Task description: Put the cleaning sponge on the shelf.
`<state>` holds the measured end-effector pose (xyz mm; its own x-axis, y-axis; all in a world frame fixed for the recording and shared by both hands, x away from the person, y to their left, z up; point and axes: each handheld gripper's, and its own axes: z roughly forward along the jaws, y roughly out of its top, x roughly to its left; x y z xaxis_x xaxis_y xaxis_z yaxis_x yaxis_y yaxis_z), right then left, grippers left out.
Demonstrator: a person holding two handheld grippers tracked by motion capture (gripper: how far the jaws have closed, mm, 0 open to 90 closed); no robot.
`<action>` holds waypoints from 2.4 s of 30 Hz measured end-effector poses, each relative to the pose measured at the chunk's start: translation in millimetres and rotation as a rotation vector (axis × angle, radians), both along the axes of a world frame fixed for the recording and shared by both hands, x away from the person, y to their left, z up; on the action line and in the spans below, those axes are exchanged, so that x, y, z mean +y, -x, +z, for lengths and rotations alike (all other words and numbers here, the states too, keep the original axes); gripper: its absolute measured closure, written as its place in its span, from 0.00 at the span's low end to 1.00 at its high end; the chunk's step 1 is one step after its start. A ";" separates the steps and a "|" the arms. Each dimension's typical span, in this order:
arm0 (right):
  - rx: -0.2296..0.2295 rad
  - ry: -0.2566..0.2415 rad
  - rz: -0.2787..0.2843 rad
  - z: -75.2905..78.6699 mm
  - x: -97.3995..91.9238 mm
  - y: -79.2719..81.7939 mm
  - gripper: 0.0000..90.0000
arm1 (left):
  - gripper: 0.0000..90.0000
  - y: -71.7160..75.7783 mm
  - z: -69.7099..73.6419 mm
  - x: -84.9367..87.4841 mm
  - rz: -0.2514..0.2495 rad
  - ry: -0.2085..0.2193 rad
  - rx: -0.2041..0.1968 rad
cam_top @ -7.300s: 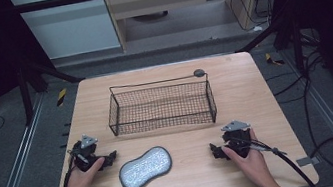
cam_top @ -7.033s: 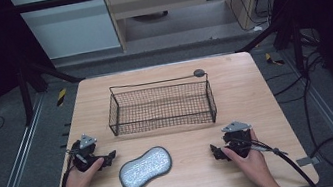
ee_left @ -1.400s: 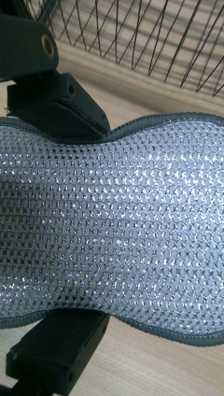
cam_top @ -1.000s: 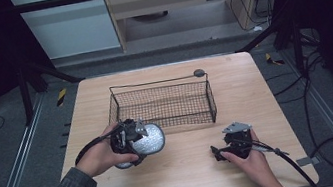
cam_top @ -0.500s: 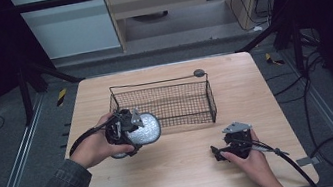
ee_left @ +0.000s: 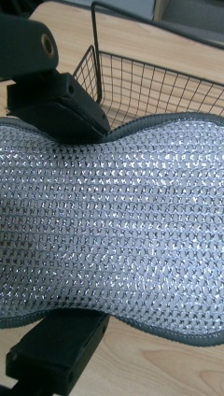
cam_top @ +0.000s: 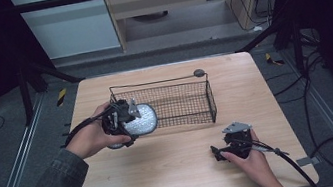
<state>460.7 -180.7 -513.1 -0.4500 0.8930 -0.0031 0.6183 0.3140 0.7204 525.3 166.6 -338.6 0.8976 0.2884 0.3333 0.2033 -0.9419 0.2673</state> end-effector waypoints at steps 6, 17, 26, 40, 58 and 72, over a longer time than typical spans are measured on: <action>0.000 -0.001 0.000 0.0 0.0 0.0 0.00 | 0.15 -7.7 5.6 2.5 0.006 -0.012 -0.012; 0.001 -0.002 0.001 0.0 0.0 0.0 0.00 | 0.15 -18.8 15.0 4.9 0.011 -0.019 -0.040; 0.001 -0.002 0.000 0.0 0.0 0.0 0.00 | 0.15 -27.4 17.2 4.5 0.011 -0.028 -0.052; 0.000 -0.001 0.002 -0.1 -0.1 -0.1 0.00 | 0.15 -31.0 19.4 0.5 0.002 -0.029 -0.068; 0.000 -0.002 0.002 -0.1 -0.1 -0.1 0.00 | 0.16 -42.4 11.8 -3.7 -0.005 -0.043 -0.071; 0.000 -0.002 0.002 0.0 -0.1 -0.1 0.00 | 0.17 -65.9 4.7 -3.6 -0.018 -0.056 -0.078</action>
<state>460.8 -180.8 -513.1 -0.4522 0.8919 -0.0017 0.6173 0.3144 0.7211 591.2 163.0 -333.9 0.8731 0.2518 0.4174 0.1672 -0.9590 0.2288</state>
